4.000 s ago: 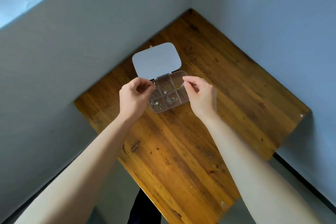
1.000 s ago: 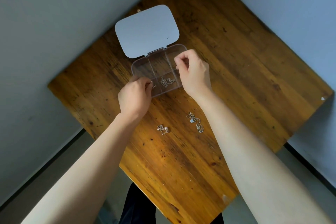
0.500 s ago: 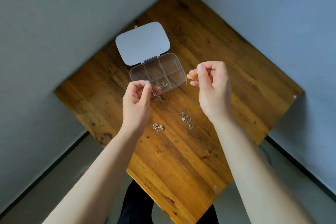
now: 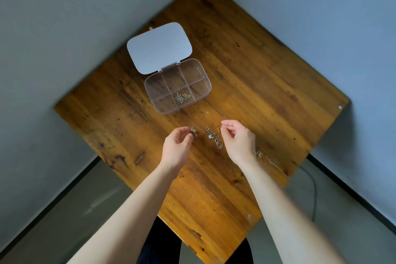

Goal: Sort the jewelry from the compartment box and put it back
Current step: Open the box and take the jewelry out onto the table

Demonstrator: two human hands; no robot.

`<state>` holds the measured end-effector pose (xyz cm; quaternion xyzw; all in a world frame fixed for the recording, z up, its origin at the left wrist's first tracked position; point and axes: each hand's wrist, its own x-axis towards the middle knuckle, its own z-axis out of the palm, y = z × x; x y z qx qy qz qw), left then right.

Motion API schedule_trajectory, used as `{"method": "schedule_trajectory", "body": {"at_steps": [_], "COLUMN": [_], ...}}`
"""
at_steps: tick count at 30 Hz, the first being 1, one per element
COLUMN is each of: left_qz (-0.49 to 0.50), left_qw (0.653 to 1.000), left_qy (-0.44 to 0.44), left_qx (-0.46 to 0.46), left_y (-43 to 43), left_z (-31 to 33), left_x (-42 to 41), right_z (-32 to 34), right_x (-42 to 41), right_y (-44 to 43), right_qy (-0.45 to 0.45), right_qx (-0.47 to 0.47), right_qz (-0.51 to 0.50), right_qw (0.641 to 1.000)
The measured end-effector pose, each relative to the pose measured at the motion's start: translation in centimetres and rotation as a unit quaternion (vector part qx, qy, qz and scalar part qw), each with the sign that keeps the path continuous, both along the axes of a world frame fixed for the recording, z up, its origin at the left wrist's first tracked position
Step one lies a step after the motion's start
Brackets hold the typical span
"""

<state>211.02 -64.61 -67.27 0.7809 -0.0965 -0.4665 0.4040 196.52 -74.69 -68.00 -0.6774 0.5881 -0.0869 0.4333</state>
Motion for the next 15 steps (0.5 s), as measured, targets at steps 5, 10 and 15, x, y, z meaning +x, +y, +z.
{"method": "schedule_trajectory", "body": {"at_steps": [5,10,15], "left_qz": [-0.042,-0.148,-0.262], "left_qw": [0.993,0.918,0.842], "left_qy": [-0.111,-0.363,-0.472], "left_qx": [-0.014,-0.059,-0.006], "left_y": [0.3,-0.1,-0.8], "left_z": [1.0,1.7,1.3], "left_x": [1.2,4.0,6.7], "right_z": [0.8,1.9,2.9], "right_x": [-0.1,1.5,4.9], "right_y": [-0.6,-1.9,-2.8], "right_qy": [0.035,0.015,0.007], "right_qx": [-0.035,-0.073,-0.108], "right_qz": [0.028,0.085,0.185], "right_qw": [0.998,0.994,0.977]}}
